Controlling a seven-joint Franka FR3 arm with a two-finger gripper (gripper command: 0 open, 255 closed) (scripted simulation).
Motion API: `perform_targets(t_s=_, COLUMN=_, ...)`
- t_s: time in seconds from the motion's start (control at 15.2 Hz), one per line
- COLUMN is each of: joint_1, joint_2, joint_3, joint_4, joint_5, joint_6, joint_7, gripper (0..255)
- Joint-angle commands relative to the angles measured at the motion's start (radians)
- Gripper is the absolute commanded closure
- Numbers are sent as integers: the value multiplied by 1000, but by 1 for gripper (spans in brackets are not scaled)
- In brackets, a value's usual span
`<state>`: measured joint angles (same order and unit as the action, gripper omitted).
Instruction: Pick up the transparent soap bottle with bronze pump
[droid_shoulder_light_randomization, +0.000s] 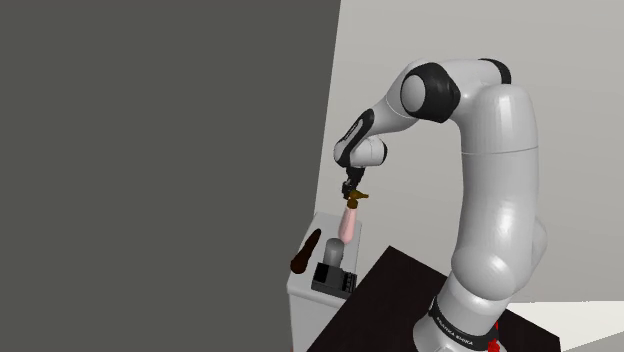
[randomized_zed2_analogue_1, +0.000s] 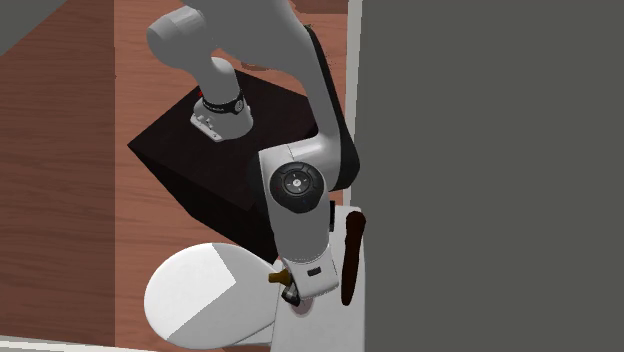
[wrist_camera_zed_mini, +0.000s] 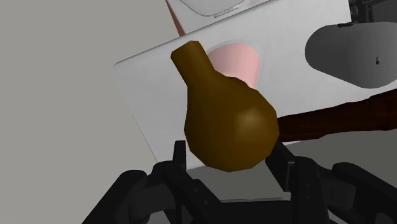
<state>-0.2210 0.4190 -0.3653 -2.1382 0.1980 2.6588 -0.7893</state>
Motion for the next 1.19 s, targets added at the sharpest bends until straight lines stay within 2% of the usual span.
perform_targets(t_s=0.0, joint_1=0, joint_2=1, joint_3=0, joint_4=-1, joint_5=0, joint_6=1, joint_7=-1, gripper=255)
perform_targets(t_s=1.12, joint_1=49, joint_2=-157, joint_3=-63, joint_4=17, joint_5=-102, joint_6=-165, joint_7=64, gripper=255)
